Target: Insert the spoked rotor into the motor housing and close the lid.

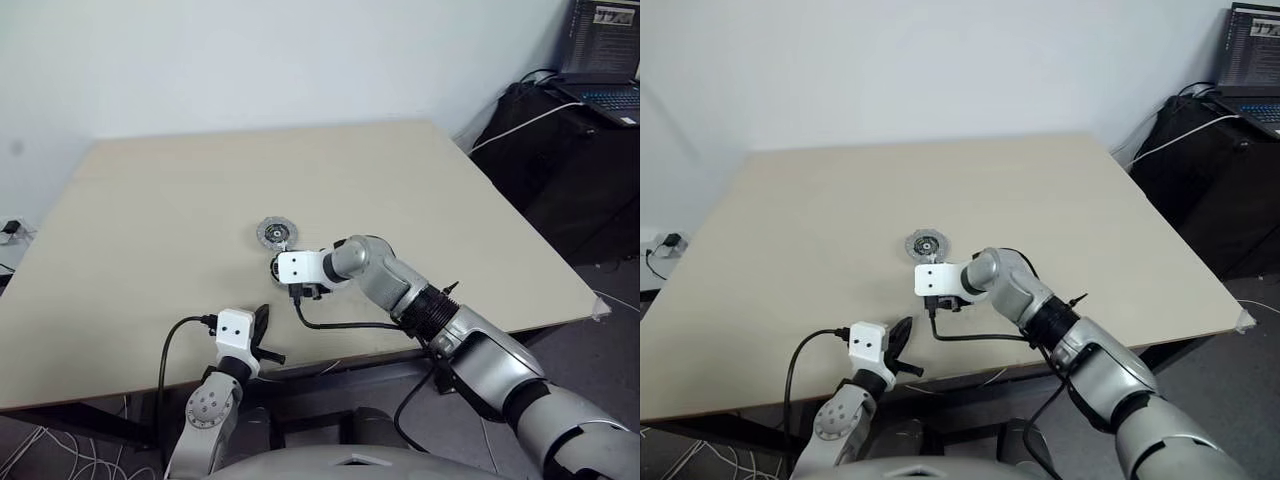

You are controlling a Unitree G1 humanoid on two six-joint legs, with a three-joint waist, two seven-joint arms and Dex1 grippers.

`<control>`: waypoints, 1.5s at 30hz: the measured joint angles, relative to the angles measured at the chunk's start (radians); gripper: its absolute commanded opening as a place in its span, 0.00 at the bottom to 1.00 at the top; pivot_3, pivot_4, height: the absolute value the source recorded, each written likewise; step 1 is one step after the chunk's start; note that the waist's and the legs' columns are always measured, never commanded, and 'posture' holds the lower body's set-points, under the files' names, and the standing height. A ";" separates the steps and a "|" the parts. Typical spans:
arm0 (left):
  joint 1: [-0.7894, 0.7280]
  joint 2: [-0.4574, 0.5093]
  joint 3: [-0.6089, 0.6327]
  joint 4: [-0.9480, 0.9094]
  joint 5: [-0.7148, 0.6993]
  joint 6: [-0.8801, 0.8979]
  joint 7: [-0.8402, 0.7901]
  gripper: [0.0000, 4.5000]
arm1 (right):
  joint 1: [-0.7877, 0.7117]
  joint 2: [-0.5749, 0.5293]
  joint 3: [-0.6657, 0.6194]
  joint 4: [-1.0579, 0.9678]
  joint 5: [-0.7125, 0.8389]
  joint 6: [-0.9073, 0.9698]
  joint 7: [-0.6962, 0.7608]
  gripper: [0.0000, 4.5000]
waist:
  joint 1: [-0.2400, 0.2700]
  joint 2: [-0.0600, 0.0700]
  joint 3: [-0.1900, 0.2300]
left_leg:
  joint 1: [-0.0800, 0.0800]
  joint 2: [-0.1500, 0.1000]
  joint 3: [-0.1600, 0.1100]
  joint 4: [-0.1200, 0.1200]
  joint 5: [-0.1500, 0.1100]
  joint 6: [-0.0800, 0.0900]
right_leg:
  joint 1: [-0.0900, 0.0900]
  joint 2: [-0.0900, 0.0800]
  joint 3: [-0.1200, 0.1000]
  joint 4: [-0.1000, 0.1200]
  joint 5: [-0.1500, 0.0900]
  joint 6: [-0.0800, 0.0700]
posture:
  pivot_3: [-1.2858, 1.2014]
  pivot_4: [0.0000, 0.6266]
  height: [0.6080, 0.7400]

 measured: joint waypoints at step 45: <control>0.024 -0.025 -0.023 -0.030 0.002 0.022 0.024 0.00 | 0.292 -0.184 -0.159 -0.414 0.064 0.259 0.114 0.03 | 0.026 -0.001 0.000 | -0.002 0.000 0.000 0.001 -0.002 0.002 | -0.001 -0.003 0.000 -0.002 0.000 0.000 | 0.52 0.00 1.00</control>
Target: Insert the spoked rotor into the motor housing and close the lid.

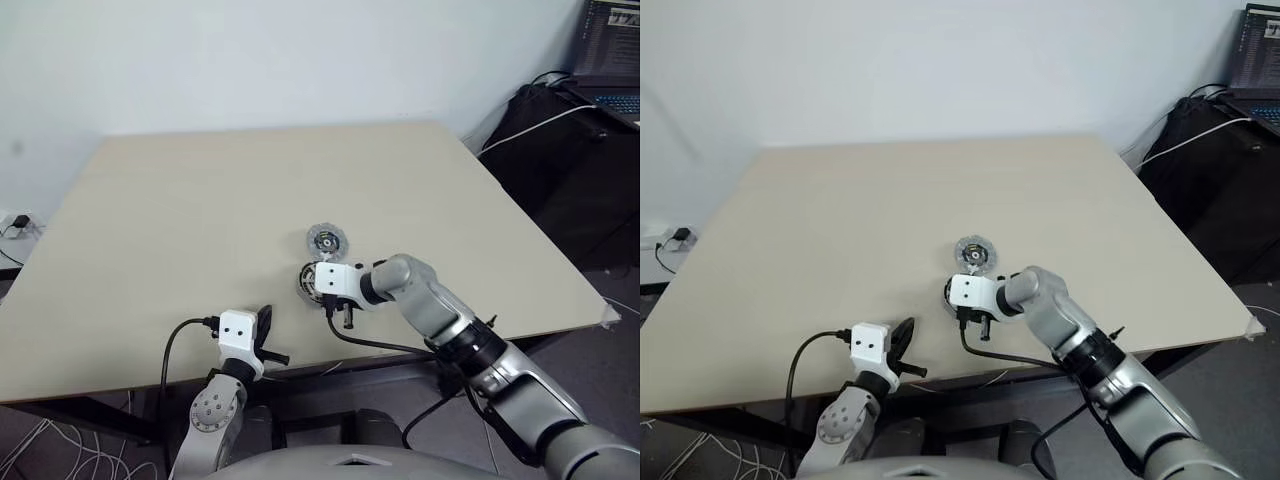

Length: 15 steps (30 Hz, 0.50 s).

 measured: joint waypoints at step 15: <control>-0.033 0.001 0.010 0.097 -0.017 -0.058 -0.046 0.00 | 0.136 0.266 -0.186 -0.161 0.113 0.468 -0.306 0.03 | -0.004 -0.001 0.001 | 0.000 0.001 -0.001 0.000 0.000 0.000 | 0.000 0.000 -0.002 0.001 0.001 -0.001 | 0.52 0.00 1.00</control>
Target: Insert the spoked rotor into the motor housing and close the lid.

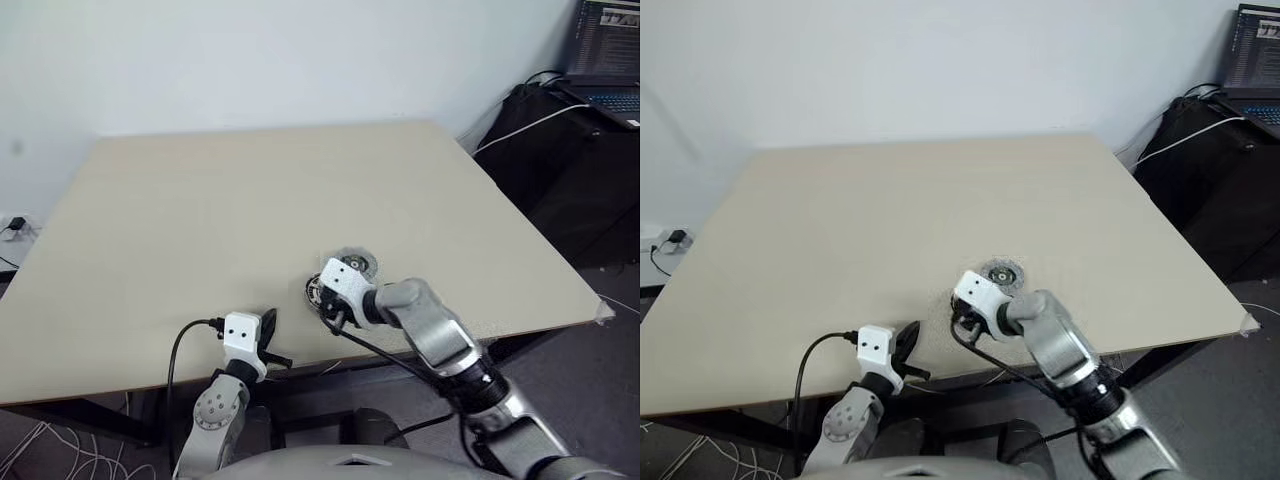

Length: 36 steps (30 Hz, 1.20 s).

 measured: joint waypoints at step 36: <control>-0.057 0.003 0.052 0.255 -0.004 -0.192 -0.041 0.00 | -0.158 0.343 -0.361 0.295 0.320 0.118 -0.571 0.67 | 0.037 0.020 -0.006 | -0.016 -0.055 -0.070 -0.036 -0.022 -0.029 | 0.114 0.020 -0.037 0.070 -0.141 -0.021 | 0.52 0.00 1.00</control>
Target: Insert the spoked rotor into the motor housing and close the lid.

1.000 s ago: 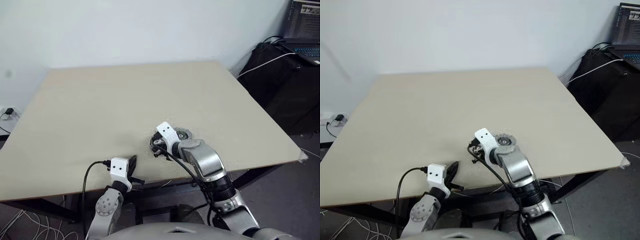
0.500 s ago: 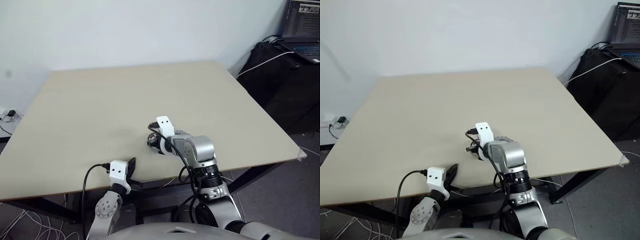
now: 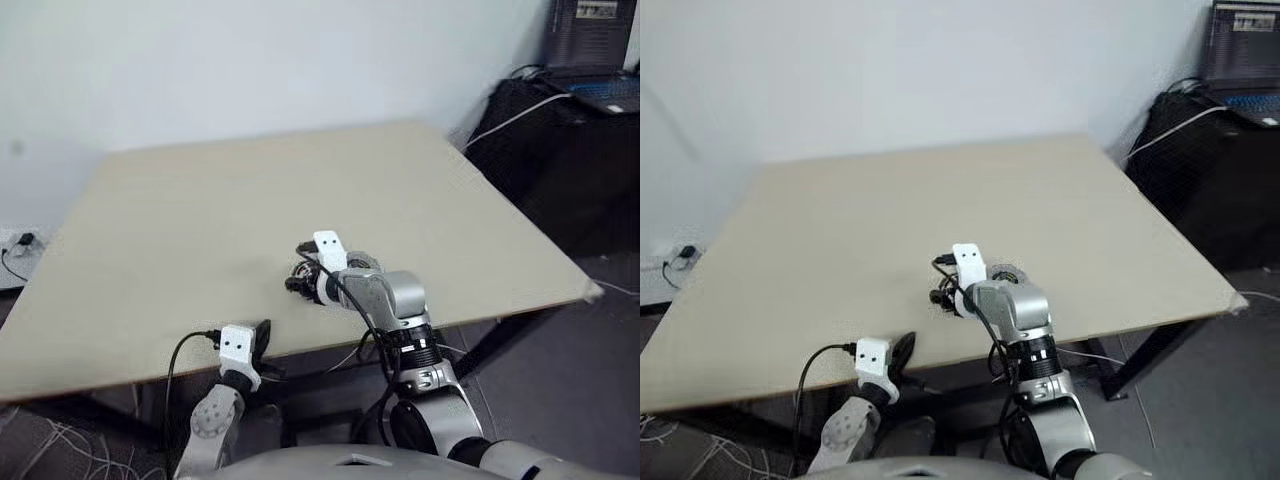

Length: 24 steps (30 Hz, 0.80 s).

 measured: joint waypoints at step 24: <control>-0.090 -0.014 0.031 0.245 -0.008 -0.234 -0.067 0.00 | 0.168 -0.257 0.203 -0.197 -0.315 -0.617 -0.159 0.01 | -0.005 0.000 0.017 | 0.033 0.012 -0.018 0.005 0.036 0.010 | -0.007 -0.016 0.025 -0.038 0.025 0.030 | 0.52 0.00 1.00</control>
